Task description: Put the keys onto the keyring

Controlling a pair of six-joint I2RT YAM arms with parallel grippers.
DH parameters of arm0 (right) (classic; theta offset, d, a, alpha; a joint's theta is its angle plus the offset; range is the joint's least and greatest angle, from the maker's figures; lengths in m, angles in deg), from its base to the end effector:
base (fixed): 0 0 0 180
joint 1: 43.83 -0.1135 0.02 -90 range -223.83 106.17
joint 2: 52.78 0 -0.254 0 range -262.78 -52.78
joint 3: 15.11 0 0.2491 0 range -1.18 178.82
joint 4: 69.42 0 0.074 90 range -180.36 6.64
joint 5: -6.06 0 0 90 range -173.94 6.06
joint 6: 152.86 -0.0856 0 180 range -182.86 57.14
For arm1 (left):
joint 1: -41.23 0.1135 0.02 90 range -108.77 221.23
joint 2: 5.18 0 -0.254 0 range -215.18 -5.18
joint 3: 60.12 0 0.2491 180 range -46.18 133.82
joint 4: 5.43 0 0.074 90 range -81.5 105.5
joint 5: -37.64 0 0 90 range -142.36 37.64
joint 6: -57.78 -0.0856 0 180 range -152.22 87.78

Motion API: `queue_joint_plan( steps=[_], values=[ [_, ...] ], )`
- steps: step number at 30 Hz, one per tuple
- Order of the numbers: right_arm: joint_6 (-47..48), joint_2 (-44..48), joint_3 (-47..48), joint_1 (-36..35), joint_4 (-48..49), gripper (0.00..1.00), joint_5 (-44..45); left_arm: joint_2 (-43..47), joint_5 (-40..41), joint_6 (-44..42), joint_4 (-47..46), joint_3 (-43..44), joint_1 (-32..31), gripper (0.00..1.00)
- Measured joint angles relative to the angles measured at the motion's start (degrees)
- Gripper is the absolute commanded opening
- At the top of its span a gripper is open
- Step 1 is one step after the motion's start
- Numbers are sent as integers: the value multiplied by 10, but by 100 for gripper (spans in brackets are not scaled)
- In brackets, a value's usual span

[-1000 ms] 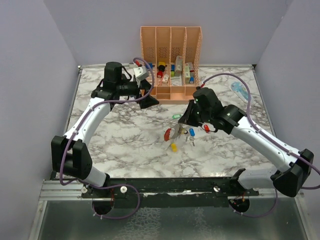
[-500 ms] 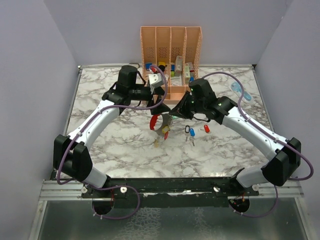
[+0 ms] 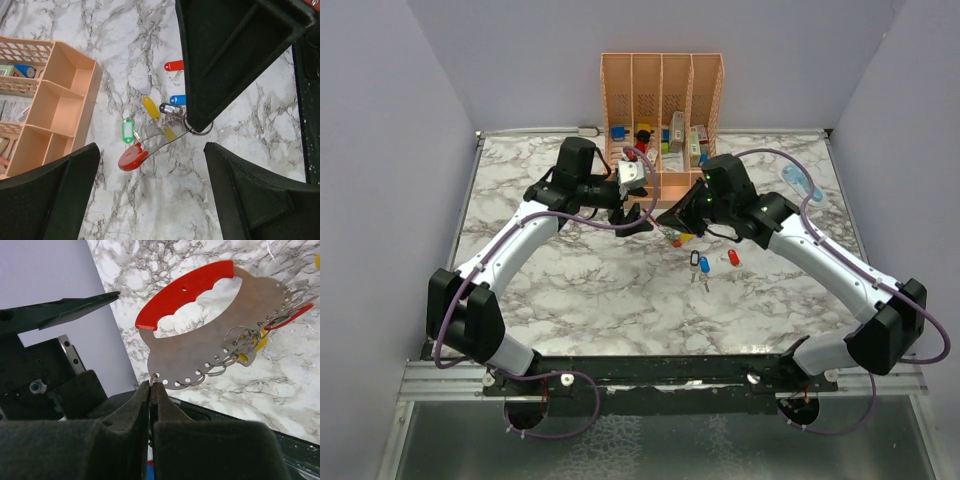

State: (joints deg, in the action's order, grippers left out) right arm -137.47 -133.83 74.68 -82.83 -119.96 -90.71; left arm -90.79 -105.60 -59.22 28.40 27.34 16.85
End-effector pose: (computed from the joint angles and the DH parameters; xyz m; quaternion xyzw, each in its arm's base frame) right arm 0.2619 0.2251 0.2963 0.2557 0.8750 0.3706 0.1781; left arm 0.2957 -0.2093 0.3085 0.5347 0.6104 -0.3818 0.4424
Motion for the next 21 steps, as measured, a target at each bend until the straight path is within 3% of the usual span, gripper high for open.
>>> queue_joint_plan(
  steps=[7, 21],
  values=[
    [-29, 31, -15, 0, 16, 1, -4, 0, 0, -23, -1, 0, 0, 90],
    [-105, 39, -74, 1, 54, 1, -23, 0, 7, 24, -77, -18, -1, 90]
  ],
)
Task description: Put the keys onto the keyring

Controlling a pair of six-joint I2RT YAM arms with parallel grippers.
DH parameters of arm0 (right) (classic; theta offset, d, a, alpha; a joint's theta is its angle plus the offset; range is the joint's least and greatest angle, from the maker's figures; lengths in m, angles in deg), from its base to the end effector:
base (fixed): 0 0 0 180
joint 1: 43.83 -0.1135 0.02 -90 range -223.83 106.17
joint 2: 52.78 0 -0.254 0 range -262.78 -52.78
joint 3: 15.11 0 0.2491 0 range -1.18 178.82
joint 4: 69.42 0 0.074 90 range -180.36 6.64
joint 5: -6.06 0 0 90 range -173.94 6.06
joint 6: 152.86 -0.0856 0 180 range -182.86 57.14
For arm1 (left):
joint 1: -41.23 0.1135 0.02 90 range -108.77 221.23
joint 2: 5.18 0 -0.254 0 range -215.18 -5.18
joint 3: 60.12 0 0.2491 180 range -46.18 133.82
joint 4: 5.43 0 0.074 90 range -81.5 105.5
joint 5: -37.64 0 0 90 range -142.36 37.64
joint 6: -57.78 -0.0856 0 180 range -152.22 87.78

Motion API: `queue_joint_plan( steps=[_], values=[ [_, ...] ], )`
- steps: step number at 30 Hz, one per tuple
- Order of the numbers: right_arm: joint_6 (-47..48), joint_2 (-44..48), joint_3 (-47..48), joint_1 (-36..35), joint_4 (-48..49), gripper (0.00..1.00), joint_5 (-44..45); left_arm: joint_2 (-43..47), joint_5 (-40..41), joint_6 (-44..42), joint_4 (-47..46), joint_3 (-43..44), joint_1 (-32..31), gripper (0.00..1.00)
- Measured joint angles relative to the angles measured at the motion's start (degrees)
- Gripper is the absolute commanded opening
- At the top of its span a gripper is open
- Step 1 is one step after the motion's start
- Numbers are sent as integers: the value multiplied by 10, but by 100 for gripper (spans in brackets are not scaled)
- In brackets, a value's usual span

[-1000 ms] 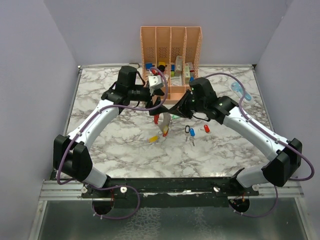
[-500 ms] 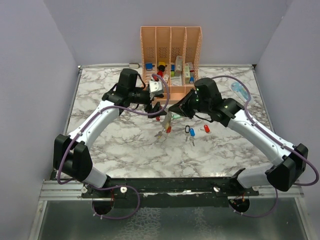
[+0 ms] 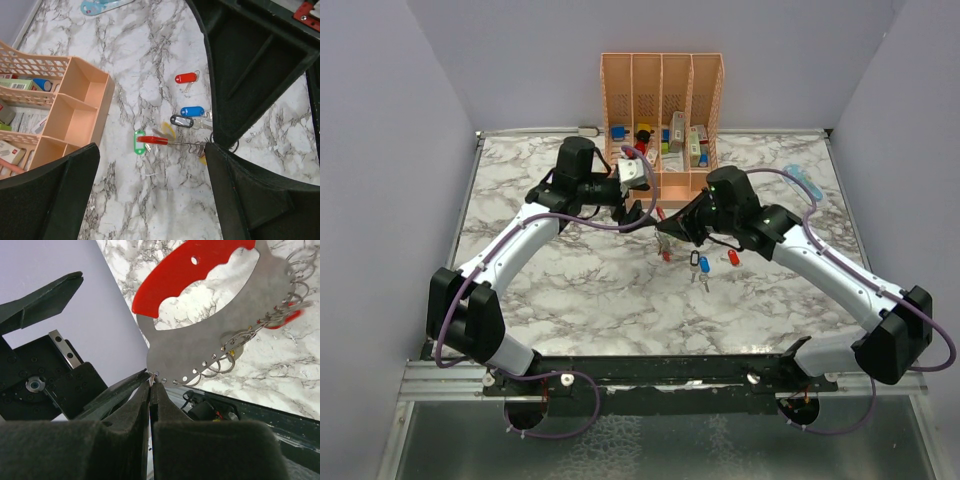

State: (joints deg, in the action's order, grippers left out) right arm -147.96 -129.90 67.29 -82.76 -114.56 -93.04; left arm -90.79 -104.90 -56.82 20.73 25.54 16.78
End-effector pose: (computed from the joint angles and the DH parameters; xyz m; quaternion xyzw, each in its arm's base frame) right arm 0.2506 0.2198 0.2824 0.3231 0.8438 0.4067 0.1347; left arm 0.3022 -0.2120 0.3115 0.5289 0.5951 -0.3750 0.4749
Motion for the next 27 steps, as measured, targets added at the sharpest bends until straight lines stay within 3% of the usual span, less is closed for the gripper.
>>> queue_joint_plan(
  steps=[13, 27],
  values=[
    [-24, 17, -2, 0, -4, 1, 12, 0, -16, -73, 64, 0, -7, 91],
    [-32, 18, -2, 0, 9, 1, 14, -5, -35, -77, 70, 2, -33, 91]
  ],
)
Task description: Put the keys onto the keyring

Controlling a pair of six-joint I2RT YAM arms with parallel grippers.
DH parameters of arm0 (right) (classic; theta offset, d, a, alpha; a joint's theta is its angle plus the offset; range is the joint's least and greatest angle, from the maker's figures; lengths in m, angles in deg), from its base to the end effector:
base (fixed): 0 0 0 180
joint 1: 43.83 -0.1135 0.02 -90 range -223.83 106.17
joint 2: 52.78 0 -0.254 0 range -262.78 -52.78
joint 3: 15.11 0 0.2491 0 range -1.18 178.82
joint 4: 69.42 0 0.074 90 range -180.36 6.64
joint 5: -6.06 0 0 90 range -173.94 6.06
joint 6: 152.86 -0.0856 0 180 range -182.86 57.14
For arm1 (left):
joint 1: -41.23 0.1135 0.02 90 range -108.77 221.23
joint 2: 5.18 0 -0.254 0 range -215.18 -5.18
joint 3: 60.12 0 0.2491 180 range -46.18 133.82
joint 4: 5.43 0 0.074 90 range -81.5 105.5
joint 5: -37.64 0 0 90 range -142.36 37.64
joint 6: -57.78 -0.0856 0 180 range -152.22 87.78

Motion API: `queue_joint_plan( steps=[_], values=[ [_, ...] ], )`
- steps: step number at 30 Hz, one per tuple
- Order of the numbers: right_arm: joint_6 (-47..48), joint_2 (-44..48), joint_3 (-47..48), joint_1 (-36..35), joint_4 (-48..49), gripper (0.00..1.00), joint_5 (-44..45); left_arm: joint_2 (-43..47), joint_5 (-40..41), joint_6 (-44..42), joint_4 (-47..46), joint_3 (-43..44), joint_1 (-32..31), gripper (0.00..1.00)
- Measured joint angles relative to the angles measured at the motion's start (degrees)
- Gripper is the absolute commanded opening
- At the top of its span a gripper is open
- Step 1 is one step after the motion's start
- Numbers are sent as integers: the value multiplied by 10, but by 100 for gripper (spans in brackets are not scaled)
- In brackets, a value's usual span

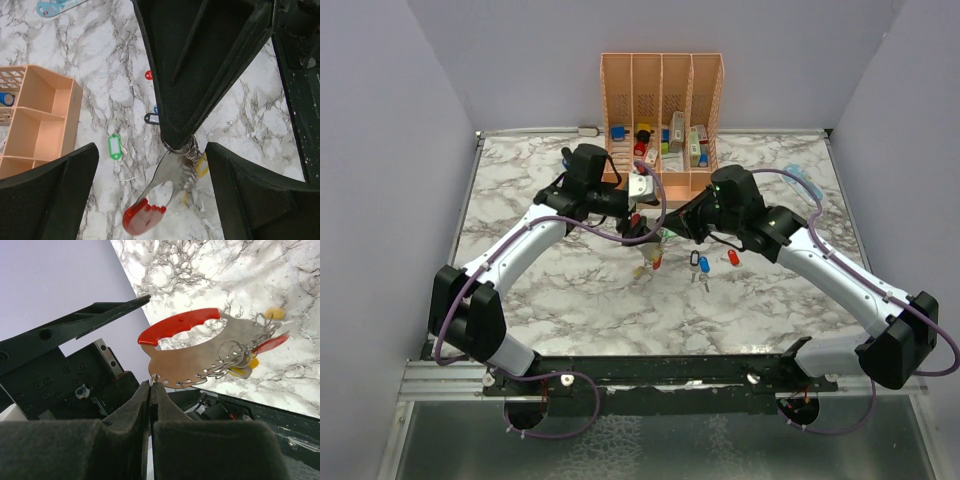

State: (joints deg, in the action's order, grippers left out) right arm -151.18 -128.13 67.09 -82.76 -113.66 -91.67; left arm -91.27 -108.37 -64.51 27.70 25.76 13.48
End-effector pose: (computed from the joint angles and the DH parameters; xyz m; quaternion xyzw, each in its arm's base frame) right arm 0.2489 0.2159 0.2925 0.3465 0.8251 0.4230 0.1423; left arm 0.2799 -0.2274 0.2990 0.5817 0.5614 -0.3964 0.4350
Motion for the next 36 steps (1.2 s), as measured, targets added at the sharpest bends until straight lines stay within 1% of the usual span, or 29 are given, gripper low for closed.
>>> queue_joint_plan(
  steps=[6, 9, 13, 18, 20, 24, 26, 33, 36],
  values=[
    [-3, 0, 0, 0, 5, 1, -1, -3, -1, 4, 0, 3, -2, 82],
    [-6, 0, -2, 0, 7, 1, -1, -3, -2, 4, -2, 7, -2, 75],
    [-12, 0, -7, 0, 9, 1, -1, -3, -4, 2, -2, 8, -4, 62],
    [-20, 0, -19, 0, 13, 1, -1, -4, -10, -7, 4, 8, -5, 40],
    [-22, 0, -19, 1, 16, 1, -1, -4, -15, -11, 11, 8, -5, 33],
    [-26, 0, -19, 3, 18, 1, -1, -4, -20, -18, 22, 8, -8, 31],
    [-27, 0, -19, 3, 18, 1, -1, -4, -21, -20, 24, 8, -9, 33],
    [-30, 7, -19, 3, 17, 1, -1, -4, -20, -24, 26, 8, -9, 34],
    [-30, 16, -20, 3, 17, 1, -1, -4, -20, -25, 26, 8, -9, 31]
  ],
)
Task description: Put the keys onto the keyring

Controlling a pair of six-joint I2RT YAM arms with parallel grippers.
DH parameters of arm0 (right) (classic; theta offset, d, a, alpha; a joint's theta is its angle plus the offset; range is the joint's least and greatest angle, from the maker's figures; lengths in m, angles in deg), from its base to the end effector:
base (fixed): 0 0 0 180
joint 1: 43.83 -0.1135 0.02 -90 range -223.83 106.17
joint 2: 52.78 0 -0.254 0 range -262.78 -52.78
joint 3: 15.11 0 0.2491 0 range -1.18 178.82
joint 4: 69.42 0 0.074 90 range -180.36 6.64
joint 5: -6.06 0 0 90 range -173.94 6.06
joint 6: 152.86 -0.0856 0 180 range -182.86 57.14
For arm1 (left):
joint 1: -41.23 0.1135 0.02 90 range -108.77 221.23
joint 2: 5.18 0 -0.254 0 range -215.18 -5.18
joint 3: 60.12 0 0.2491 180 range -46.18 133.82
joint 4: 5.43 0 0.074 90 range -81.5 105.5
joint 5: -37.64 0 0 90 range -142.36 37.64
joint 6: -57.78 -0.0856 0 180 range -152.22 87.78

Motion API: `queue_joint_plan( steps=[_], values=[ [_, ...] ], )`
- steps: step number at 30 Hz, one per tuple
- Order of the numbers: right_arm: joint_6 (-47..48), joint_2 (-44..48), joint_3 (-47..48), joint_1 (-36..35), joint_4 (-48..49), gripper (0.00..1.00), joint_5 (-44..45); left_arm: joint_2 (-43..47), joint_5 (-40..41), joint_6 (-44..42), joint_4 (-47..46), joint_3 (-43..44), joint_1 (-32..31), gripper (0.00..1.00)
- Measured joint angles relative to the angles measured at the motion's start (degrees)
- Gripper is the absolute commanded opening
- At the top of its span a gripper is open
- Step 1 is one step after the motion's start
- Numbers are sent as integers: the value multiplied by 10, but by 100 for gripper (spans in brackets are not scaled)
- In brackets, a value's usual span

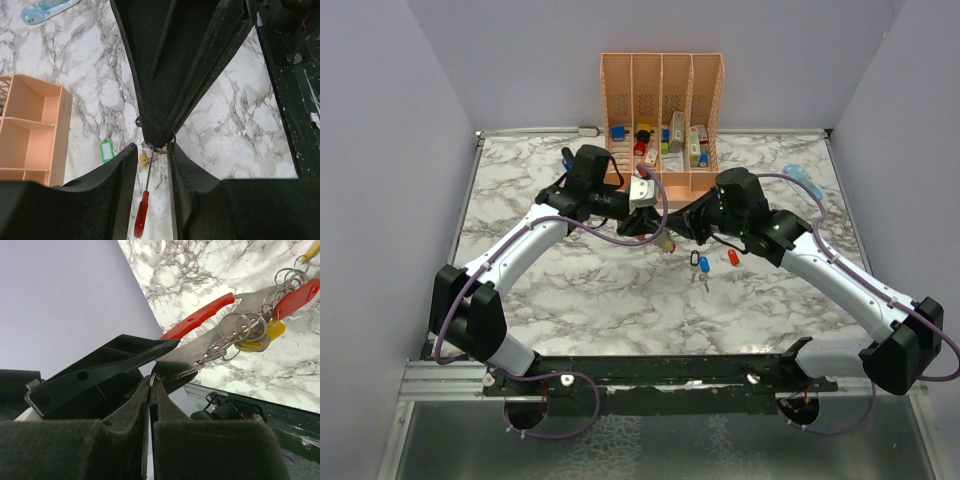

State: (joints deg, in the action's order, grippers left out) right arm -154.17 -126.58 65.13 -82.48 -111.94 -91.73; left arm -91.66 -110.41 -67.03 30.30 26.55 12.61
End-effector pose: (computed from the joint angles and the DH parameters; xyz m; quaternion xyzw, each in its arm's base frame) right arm 0.2466 0.2121 0.2918 0.3668 0.8107 0.4355 0.1364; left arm 0.2730 -0.2317 0.2985 0.5976 0.5447 -0.4092 0.4228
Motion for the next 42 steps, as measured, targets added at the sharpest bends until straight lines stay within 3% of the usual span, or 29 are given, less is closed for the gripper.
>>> queue_joint_plan(
  steps=[5, 16, 22, 27, 37, 39, 42],
  values=[
    [0, 5, -1, 0, 1, 1, 0, 0, 0, -3, 2, 0, 0, 27],
    [-6, 5, -8, 1, 9, 1, 0, -3, 0, 0, 10, 10, 0, 28],
    [-6, 5, -9, 1, 12, 1, 0, -4, -5, 2, 13, 10, 0, 19],
    [-10, 7, -16, 2, 18, 2, 1, -5, -7, 6, 18, 10, 0, 0],
    [-26, 42, -64, 2, 42, 1, 5, -10, -14, 13, 24, 17, -3, 0],
    [-27, 44, -64, 2, 45, 6, 6, -11, -19, 14, 23, 19, -3, 0],
    [-28, 44, -64, 1, 45, 20, 6, -12, -22, 15, 25, 21, -3, 0]
  ],
)
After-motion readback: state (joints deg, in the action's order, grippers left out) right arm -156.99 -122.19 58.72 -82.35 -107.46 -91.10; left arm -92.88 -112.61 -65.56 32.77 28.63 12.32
